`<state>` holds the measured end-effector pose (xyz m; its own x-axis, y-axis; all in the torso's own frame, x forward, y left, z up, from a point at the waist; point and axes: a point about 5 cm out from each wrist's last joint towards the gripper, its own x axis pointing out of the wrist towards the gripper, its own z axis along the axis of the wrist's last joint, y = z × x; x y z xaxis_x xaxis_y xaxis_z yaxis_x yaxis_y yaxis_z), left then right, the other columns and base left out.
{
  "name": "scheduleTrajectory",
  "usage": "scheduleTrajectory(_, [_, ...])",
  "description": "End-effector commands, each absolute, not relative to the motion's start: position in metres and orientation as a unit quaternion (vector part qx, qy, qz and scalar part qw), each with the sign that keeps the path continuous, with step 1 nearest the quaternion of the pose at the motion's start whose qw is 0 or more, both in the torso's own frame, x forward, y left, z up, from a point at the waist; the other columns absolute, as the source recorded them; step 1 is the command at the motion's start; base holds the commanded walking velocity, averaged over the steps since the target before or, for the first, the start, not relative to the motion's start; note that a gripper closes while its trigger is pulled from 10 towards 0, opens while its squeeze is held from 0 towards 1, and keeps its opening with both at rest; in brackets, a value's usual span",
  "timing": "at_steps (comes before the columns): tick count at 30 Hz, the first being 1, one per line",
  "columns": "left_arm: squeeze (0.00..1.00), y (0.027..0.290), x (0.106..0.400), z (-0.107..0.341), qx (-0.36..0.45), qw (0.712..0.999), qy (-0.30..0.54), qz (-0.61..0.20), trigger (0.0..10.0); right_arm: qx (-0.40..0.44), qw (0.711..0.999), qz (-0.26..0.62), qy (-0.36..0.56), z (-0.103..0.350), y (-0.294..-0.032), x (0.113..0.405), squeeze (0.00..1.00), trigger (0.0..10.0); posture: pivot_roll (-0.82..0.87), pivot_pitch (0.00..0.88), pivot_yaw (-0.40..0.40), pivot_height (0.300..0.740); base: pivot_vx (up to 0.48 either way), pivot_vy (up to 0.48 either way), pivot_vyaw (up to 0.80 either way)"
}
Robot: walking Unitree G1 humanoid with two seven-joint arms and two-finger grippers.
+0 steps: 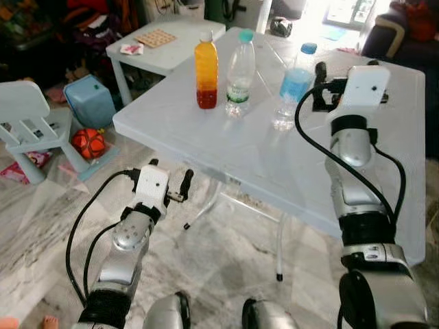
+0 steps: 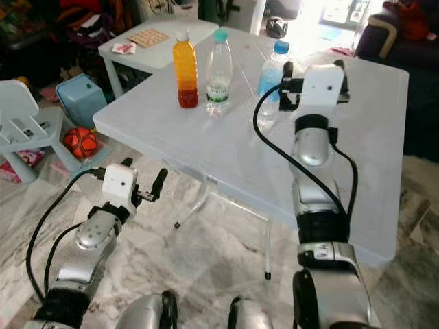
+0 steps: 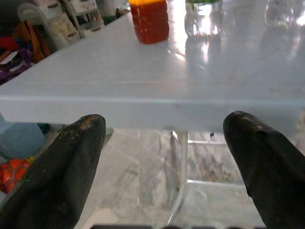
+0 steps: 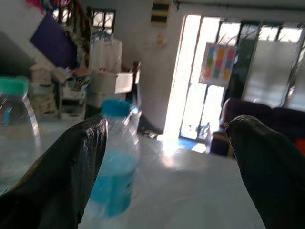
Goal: Restocking fridge
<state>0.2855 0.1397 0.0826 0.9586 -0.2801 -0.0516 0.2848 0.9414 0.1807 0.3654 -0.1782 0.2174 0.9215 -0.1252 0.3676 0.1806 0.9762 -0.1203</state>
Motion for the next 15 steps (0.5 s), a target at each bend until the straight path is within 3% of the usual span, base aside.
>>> scheduleTrajectory(1, [0.0, 0.141, 0.283, 0.085, 0.097, 0.984, 0.01, -0.148, 10.0, -0.072, 0.976, -0.075, -0.193, 0.225, -0.175, 0.371, 1.0, 10.0, 0.08, 0.119, 0.028, 0.74, 0.0, 0.0, 0.0])
scheduleTrajectory(2, [0.0, 0.141, 0.283, 0.085, 0.097, 0.984, 0.01, -0.148, 10.0, -0.072, 0.976, -0.075, -0.193, 0.225, -0.175, 0.371, 1.0, 10.0, 0.08, 0.119, 0.028, 0.74, 0.0, 0.0, 0.0])
scheduleTrajectory(3, [0.0, 0.141, 0.282, 0.086, 0.102, 0.983, 0.011, -0.152, 10.0, -0.069, 0.975, -0.08, -0.196, 0.228, -0.177, 0.374, 0.9, 10.0, 0.08, 0.124, 0.032, 0.74, 0.0, 0.0, 0.0])
scheduleTrajectory(9, [0.0, 0.142, 0.278, 0.09, 0.099, 0.983, 0.006, -0.157, 10.0, -0.068, 0.972, -0.078, -0.209, 0.228, -0.179, 0.369, 0.83, 10.0, 0.08, 0.118, 0.028, 0.74, 0.0, 0.0, 0.0])
scheduleTrajectory(10, [0.0, 0.146, 0.276, 0.091, 0.097, 0.984, 0.003, -0.151, 10.0, -0.069, 0.973, -0.077, -0.206, 0.221, -0.18, 0.359, 0.62, 10.0, 0.07, 0.113, 0.026, 0.74, 0.0, 0.0, 0.0])
scheduleTrajectory(12, [0.0, 0.147, 0.275, 0.092, 0.095, 0.984, 0.002, -0.148, 10.0, -0.069, 0.973, -0.077, -0.204, 0.217, -0.18, 0.355, 0.62, 10.0, 0.07, 0.112, 0.025, 0.74, 0.0, 0.0, 0.0])
scheduleTrajectory(13, [0.0, 0.152, 0.271, 0.092, 0.094, 0.986, 0.001, -0.138, 10.0, -0.076, 0.975, -0.074, -0.195, 0.203, -0.179, 0.339, 0.33, 10.0, 0.06, 0.108, 0.025, 0.74, 0.274, 0.0, 0.0])
scheduleTrajectory(15, [0.0, 0.155, 0.27, 0.093, 0.094, 0.987, 0.0, -0.132, 10.0, -0.08, 0.976, -0.072, -0.188, 0.195, -0.179, 0.33, 0.29, 10.0, 0.06, 0.108, 0.025, 0.74, 0.277, 0.0, 0.0])
